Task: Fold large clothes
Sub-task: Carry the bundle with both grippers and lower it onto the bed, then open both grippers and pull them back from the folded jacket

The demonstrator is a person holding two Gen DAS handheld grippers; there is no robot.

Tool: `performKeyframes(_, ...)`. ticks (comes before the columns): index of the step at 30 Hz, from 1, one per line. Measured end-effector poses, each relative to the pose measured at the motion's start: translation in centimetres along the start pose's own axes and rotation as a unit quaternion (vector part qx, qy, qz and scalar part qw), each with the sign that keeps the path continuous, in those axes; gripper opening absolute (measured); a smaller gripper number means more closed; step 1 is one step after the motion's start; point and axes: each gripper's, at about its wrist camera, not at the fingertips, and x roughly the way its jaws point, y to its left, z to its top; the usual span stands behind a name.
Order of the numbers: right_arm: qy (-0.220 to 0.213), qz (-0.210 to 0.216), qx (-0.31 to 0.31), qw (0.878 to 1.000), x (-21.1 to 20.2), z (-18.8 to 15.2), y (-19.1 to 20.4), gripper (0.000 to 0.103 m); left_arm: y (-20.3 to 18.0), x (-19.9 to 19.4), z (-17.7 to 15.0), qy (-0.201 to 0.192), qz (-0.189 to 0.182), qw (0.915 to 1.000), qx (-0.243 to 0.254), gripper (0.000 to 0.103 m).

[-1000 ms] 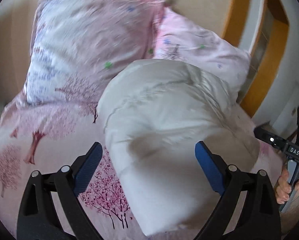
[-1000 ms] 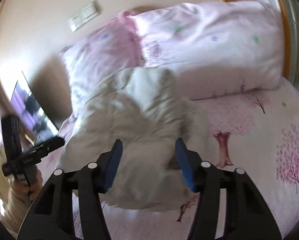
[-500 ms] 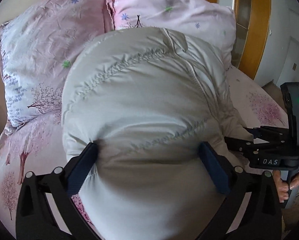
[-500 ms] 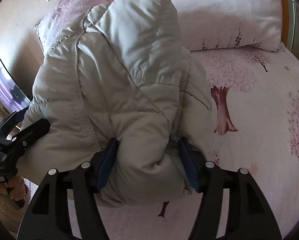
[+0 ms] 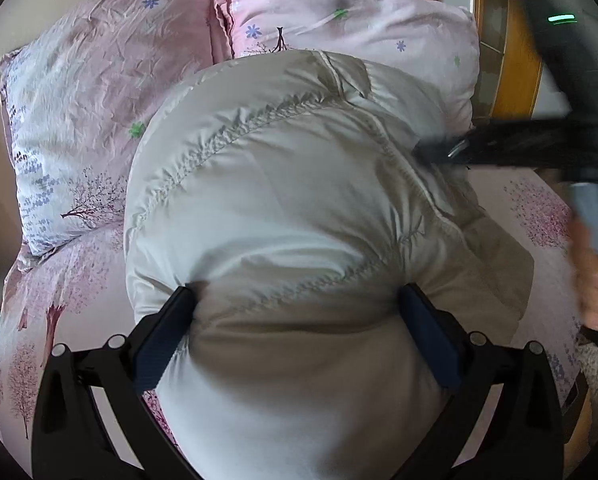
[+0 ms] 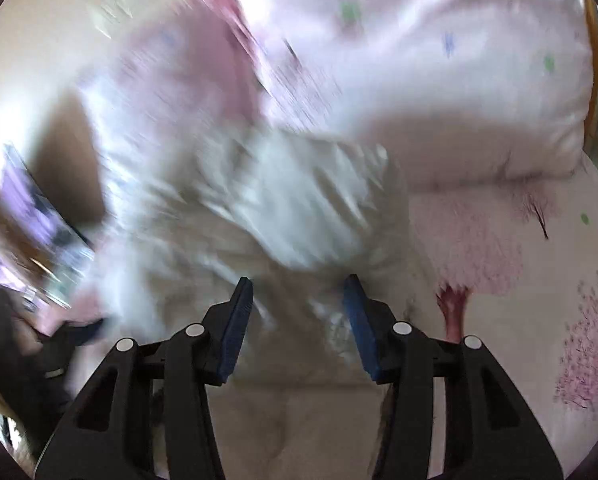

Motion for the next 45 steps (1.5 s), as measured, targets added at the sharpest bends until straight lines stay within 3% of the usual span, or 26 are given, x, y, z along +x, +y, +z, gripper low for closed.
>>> performKeyframes(3,0.037,0.006,0.034,0.999,2.8,-0.1,-1.6,0.050,-0.9,0.4,0.4,-0.001,0.017,0.9997,0.015,0.101)
performKeyframes(7,0.041,-0.001,0.047,0.998,3.0,-0.3,-2.3,0.050,-1.5,0.2,0.9,-0.010,0.032,0.9993,0.016,0.101)
performKeyframes(10,0.013,0.007,0.043,0.999,0.1,-1.8,-1.9,0.050,-0.3,-1.7,0.0,-0.016,0.016,0.9997,-0.009,0.098)
performKeyframes(14,-0.046,0.021,-0.001,0.999,-5.4,-6.3,-0.4,0.050,0.7,-4.9,-2.1,-0.032,0.015,0.9989,-0.030,0.098)
performKeyframes(17,-0.063,0.016,-0.031,0.997,-6.9,-8.8,1.0,0.050,1.3,-6.1,-3.3,-0.034,0.020,0.9983,-0.041,0.098)
performKeyframes(22,-0.022,-0.033,-0.040,0.998,-3.9,-9.7,0.9,0.050,1.3,-3.9,-4.2,0.000,-0.010,0.9981,-0.060,0.100)
performKeyframes(29,-0.007,-0.014,-0.007,1.000,-0.7,-9.9,-0.8,0.059,0.6,-2.0,-3.9,0.001,0.011,0.9988,-0.048,0.101)
performKeyframes(33,-0.020,-0.009,0.009,1.000,-2.0,-10.1,-0.9,0.059,1.0,-3.3,-4.4,-0.017,0.009,0.9975,-0.067,0.101)
performKeyframes(34,-0.031,-0.007,0.011,0.999,-3.0,-10.4,-0.9,0.063,1.3,-3.9,-4.8,-0.023,0.008,0.9969,-0.075,0.101)
performKeyframes(35,-0.041,-0.004,0.012,0.999,-4.0,-10.7,-0.9,0.077,1.3,-4.4,-5.0,-0.026,0.009,0.9966,-0.078,0.101)
performKeyframes(37,-0.065,-0.008,0.013,0.998,-5.9,-11.5,-0.6,0.093,1.6,-6.0,-5.8,-0.037,0.024,0.9954,-0.085,0.101)
performKeyframes(45,-0.106,-0.041,-0.010,0.994,-9.7,-14.8,0.8,0.102,1.5,-9.9,-9.3,-0.047,0.074,0.9916,-0.094,0.101)
